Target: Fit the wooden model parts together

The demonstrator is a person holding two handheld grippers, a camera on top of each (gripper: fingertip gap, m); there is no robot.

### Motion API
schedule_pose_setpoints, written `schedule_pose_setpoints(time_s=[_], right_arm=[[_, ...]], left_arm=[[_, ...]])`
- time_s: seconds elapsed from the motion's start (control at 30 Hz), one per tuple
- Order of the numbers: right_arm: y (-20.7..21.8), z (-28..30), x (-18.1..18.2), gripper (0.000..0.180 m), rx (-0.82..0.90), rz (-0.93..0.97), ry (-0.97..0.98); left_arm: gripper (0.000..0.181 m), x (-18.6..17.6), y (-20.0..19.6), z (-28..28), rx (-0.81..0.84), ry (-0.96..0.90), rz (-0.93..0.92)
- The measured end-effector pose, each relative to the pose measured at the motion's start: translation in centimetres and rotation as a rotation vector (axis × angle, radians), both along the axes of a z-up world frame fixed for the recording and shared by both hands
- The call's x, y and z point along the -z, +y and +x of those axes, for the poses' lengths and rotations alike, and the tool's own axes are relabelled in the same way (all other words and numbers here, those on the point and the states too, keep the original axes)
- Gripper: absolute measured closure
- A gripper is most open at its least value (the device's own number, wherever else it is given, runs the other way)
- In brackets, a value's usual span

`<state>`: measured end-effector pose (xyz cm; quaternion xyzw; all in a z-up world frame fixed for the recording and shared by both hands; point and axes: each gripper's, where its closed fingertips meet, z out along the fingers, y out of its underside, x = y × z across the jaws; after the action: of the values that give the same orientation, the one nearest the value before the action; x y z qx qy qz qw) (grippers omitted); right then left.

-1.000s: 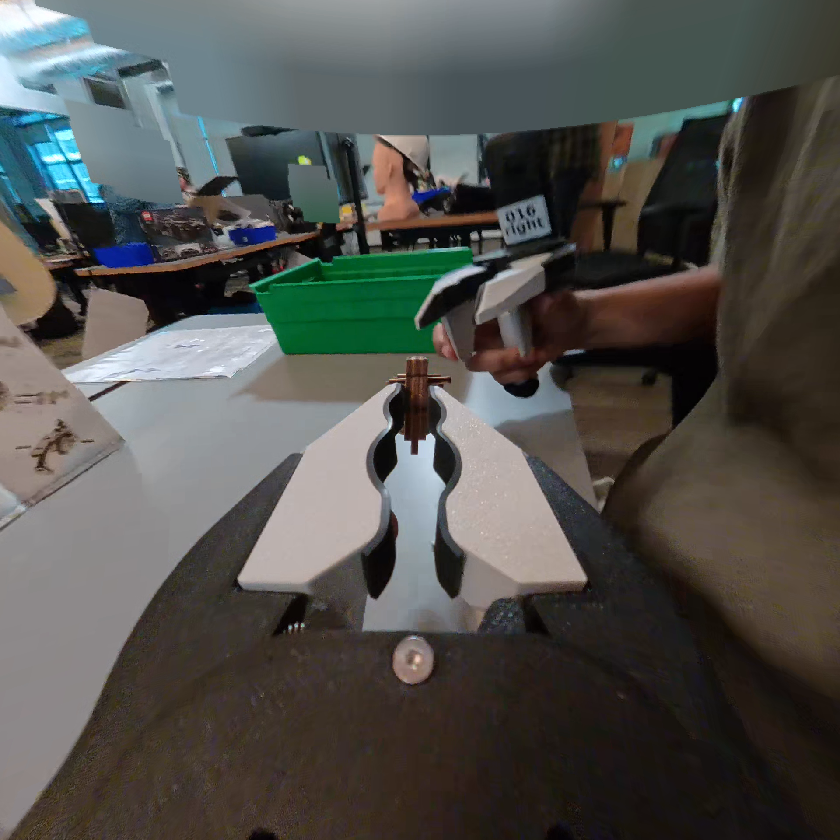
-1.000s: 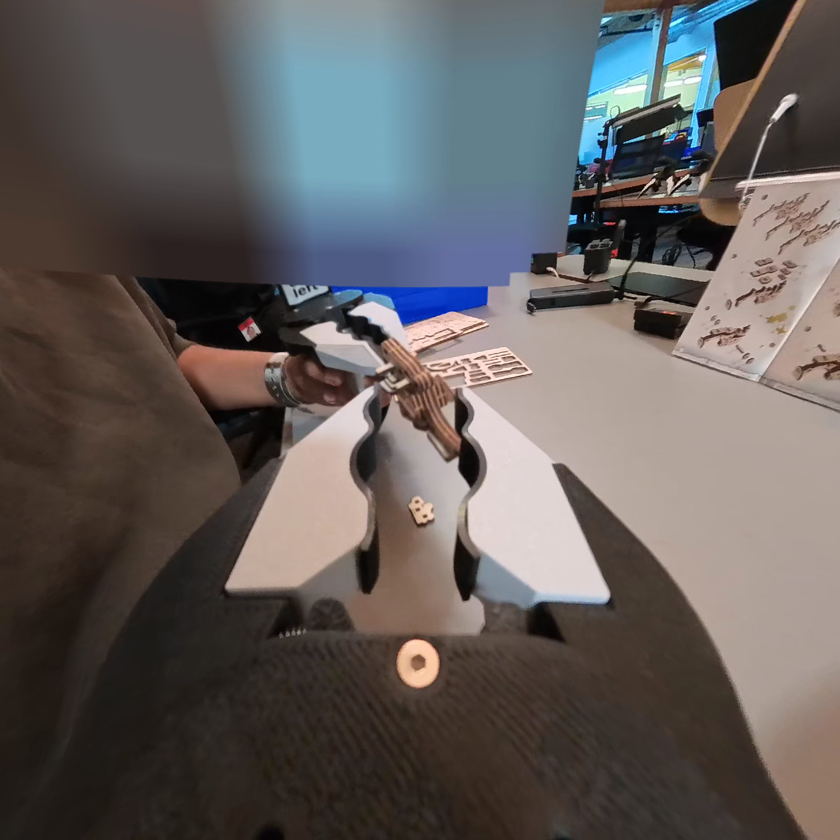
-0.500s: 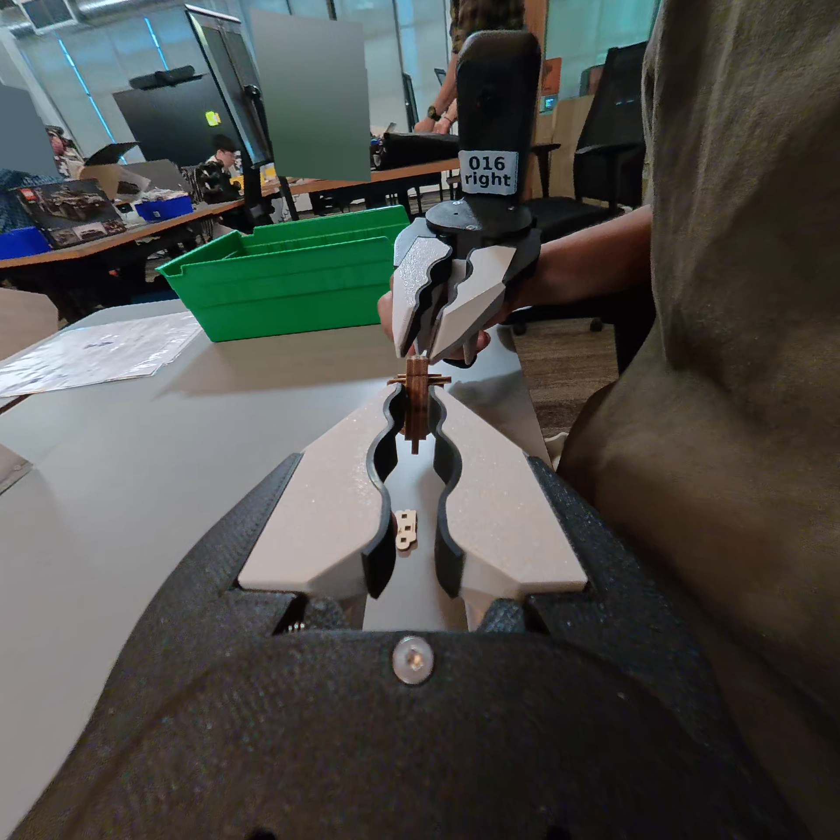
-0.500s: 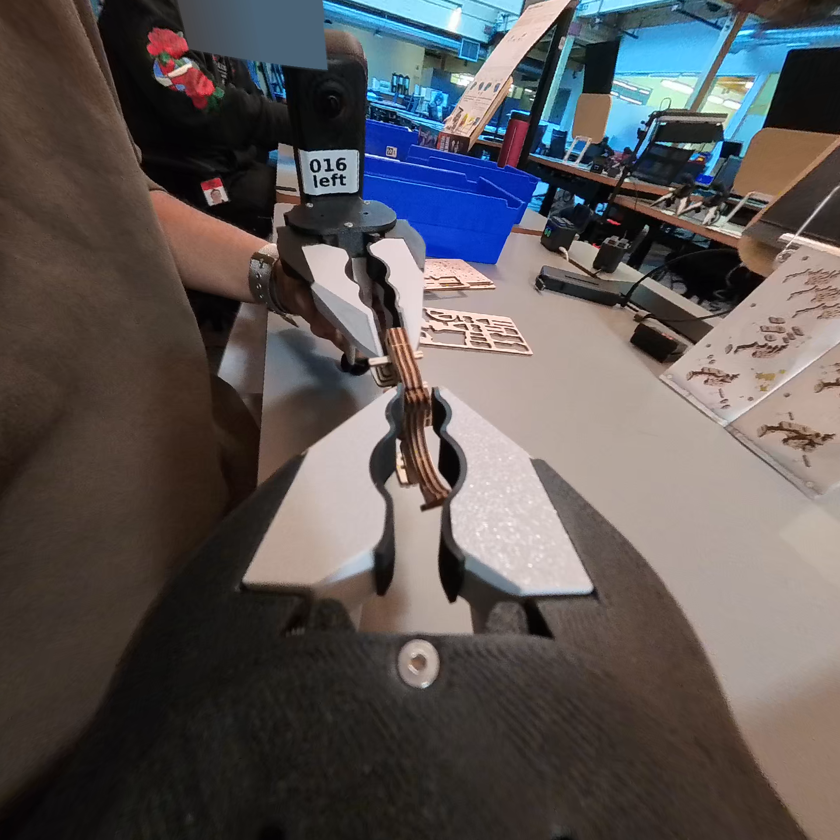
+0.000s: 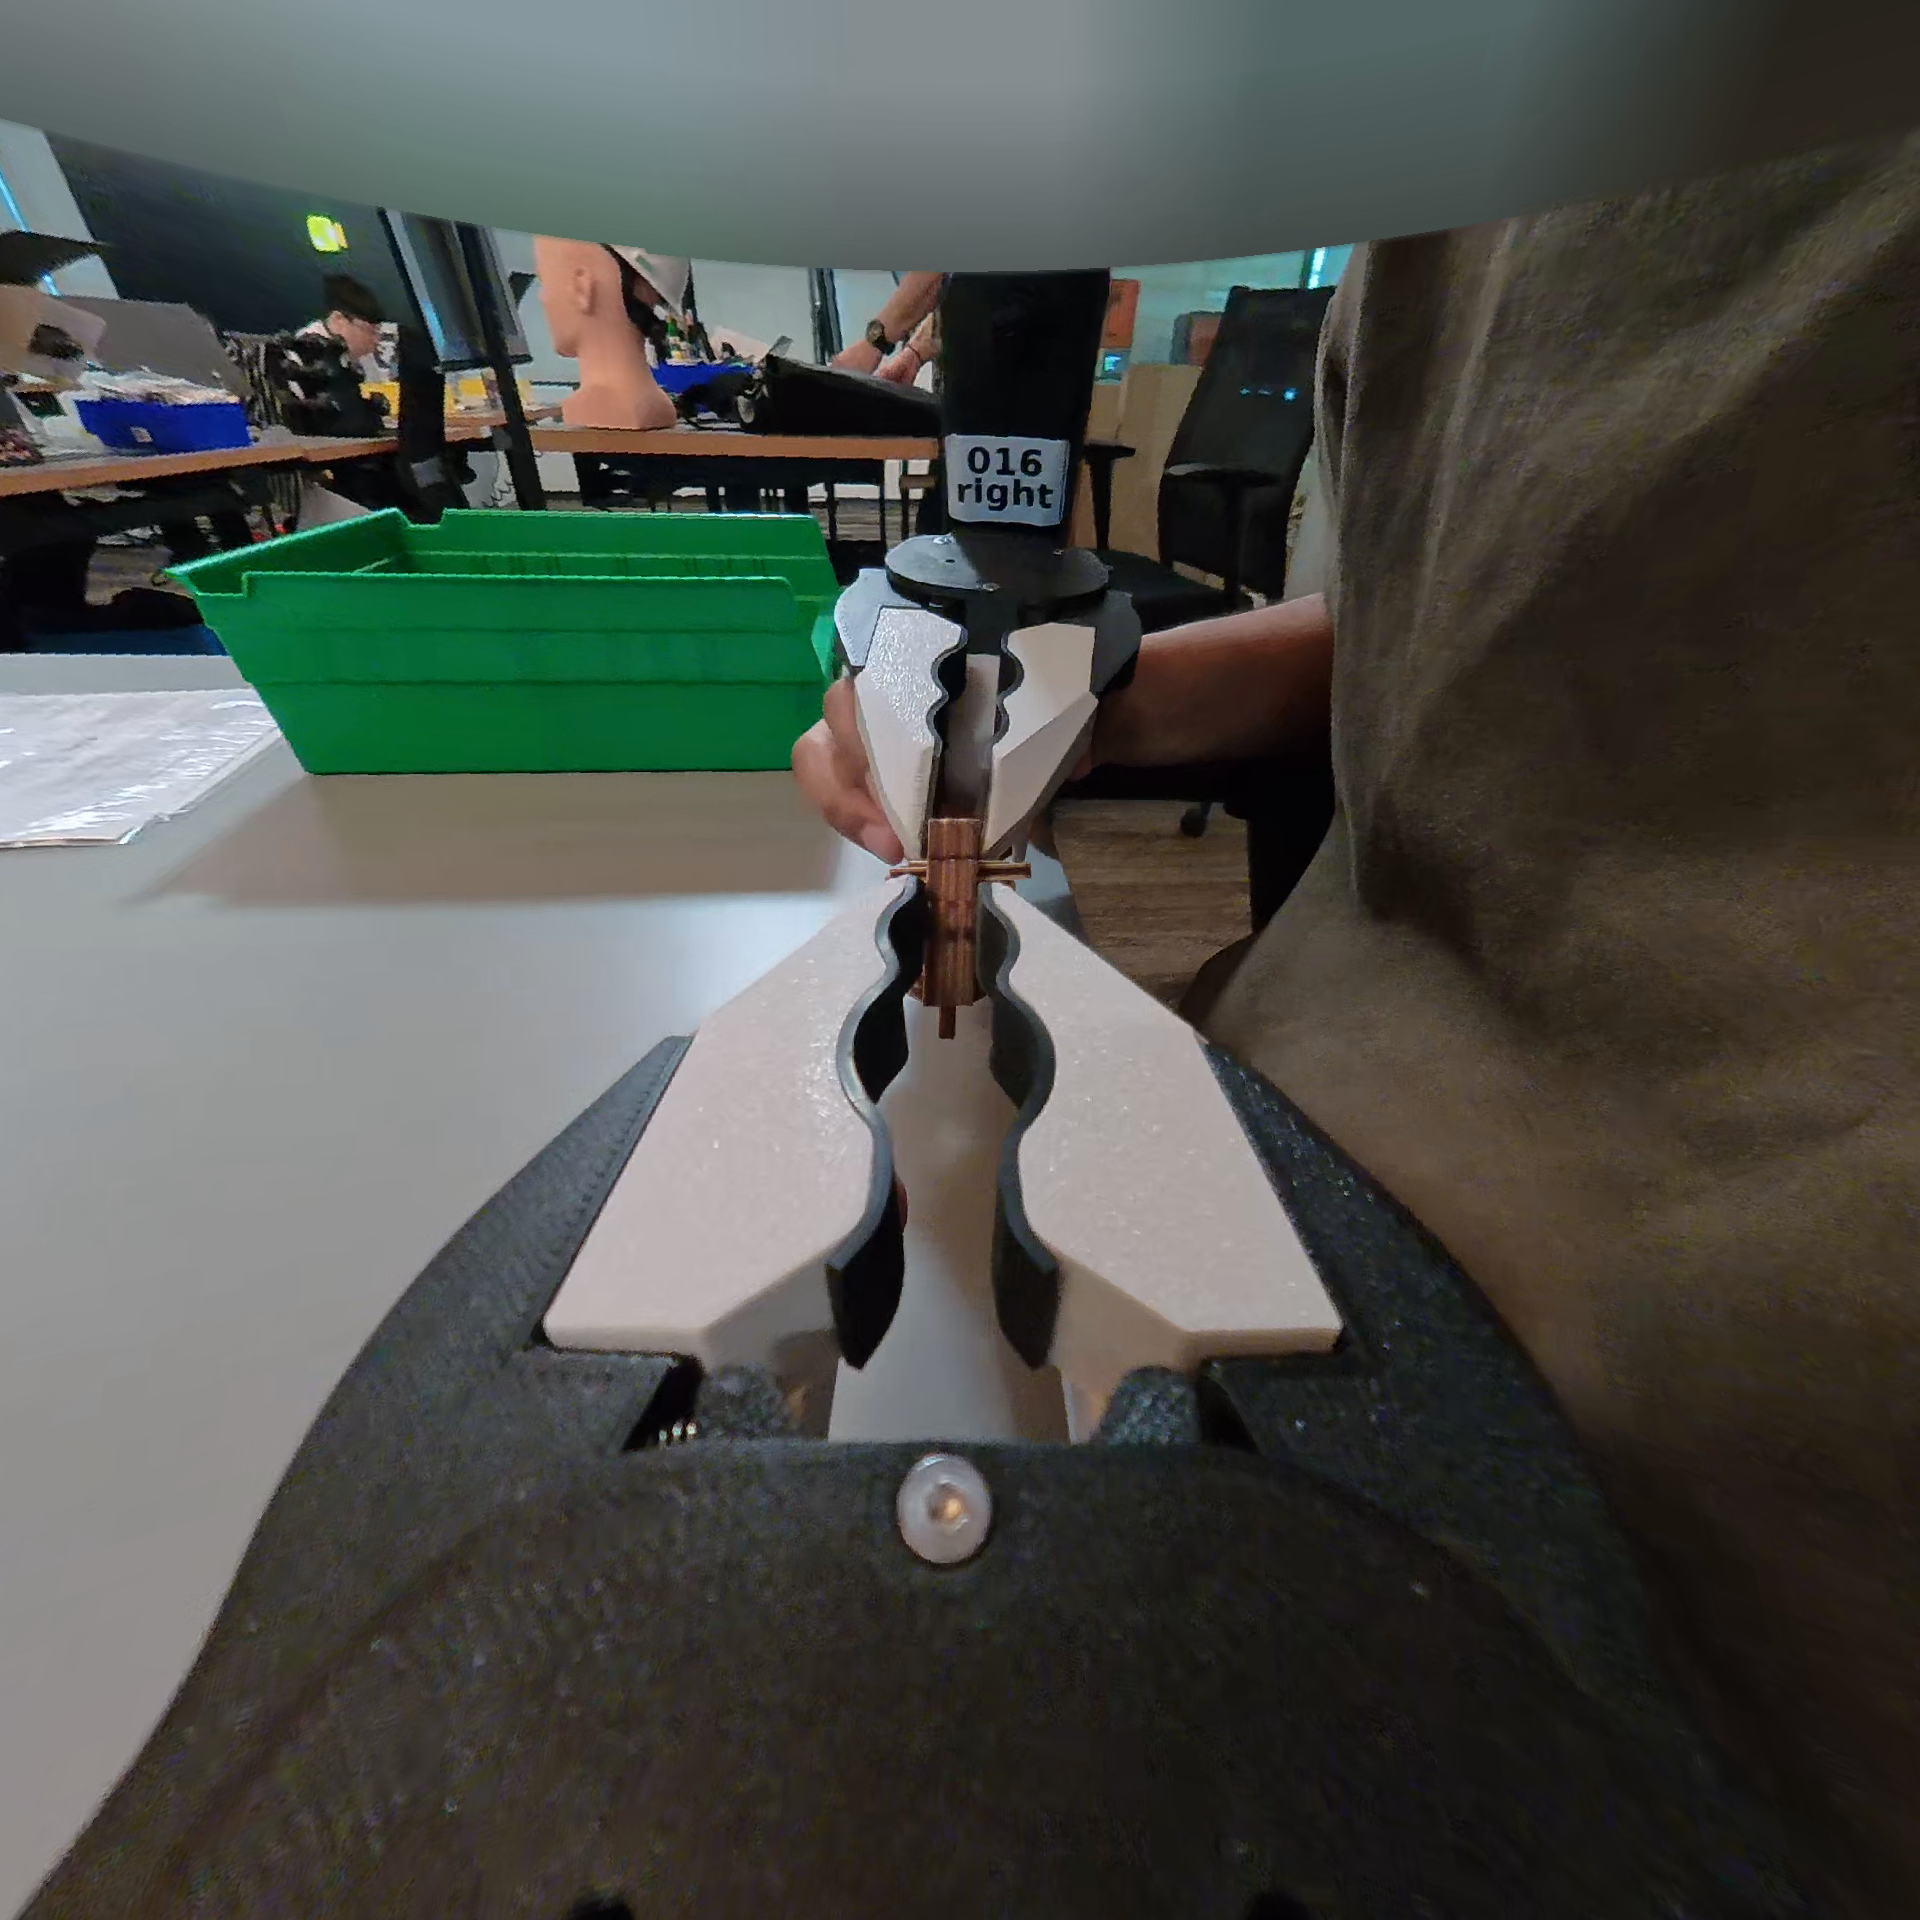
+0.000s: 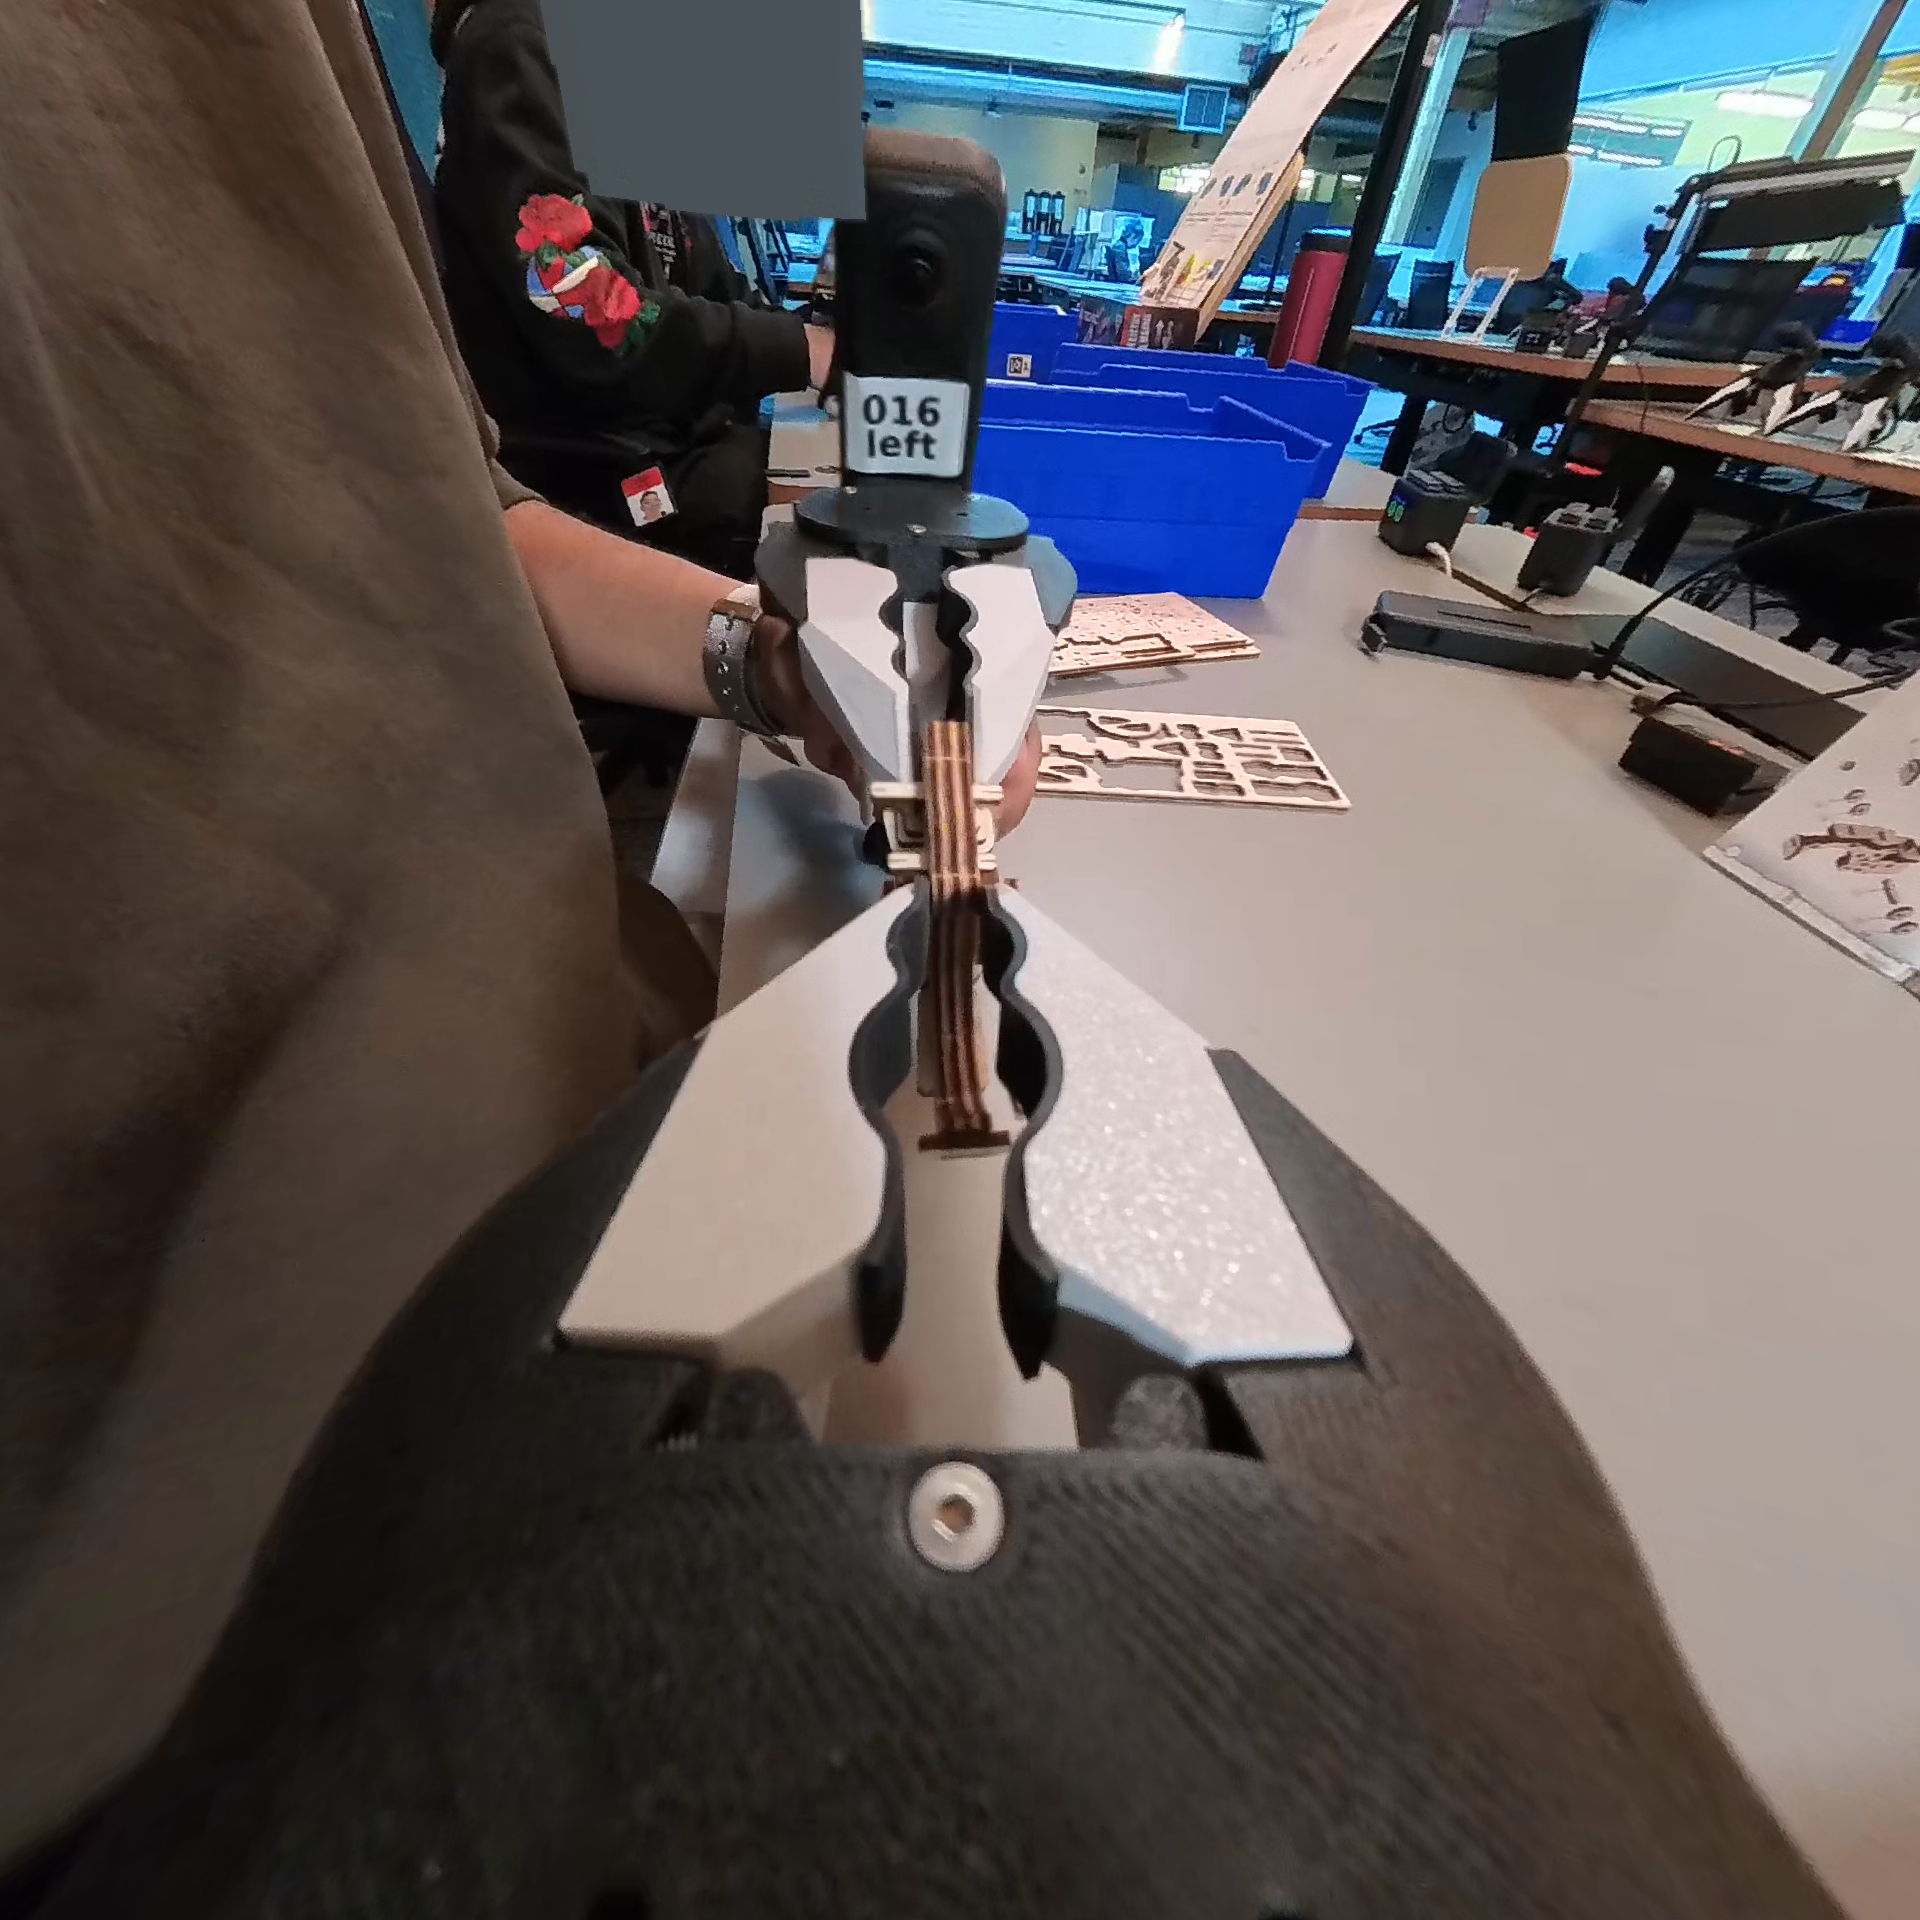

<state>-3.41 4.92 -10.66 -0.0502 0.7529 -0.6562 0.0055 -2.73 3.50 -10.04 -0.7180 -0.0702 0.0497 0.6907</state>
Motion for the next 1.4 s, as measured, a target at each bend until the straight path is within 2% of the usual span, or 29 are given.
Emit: schedule_pose_setpoints(time_s=[0.7,0.8,0.93,1.03,1.13,1.27,1.4], right_arm=[[-0.1,0.5,-0.3,0.173,-0.032,-0.009,-0.029],[0.0,0.1,-0.5,0.172,-0.016,-0.014,-0.023],[0.1,-0.7,-0.3,0.172,0.017,0.002,-0.037],[0.0,-1.1,0.0,0.173,0.042,0.021,-0.027],[0.0,-1.4,0.2,0.173,0.065,0.037,-0.002],[-0.1,-1.3,0.4,0.172,0.062,0.046,-0.001],[-0.1,-1.2,0.4,0.173,0.059,0.047,-0.004]], left_arm=[[0.176,-0.3,0.1,0.4,0.039,-0.054,0.036],[0.174,-0.3,0.0,-0.1,0.001,-0.059,0.045],[0.139,-0.4,-0.2,-1.6,-0.106,-0.063,0.055],[0.123,-0.2,-0.2,-2.0,-0.130,-0.076,0.043],[0.142,0.1,0.0,-1.4,-0.104,-0.042,0.009],[0.146,0.2,0.2,-1.4,-0.121,0.004,-0.014],[0.161,0.1,0.2,-1.1,-0.107,0.015,-0.014]])
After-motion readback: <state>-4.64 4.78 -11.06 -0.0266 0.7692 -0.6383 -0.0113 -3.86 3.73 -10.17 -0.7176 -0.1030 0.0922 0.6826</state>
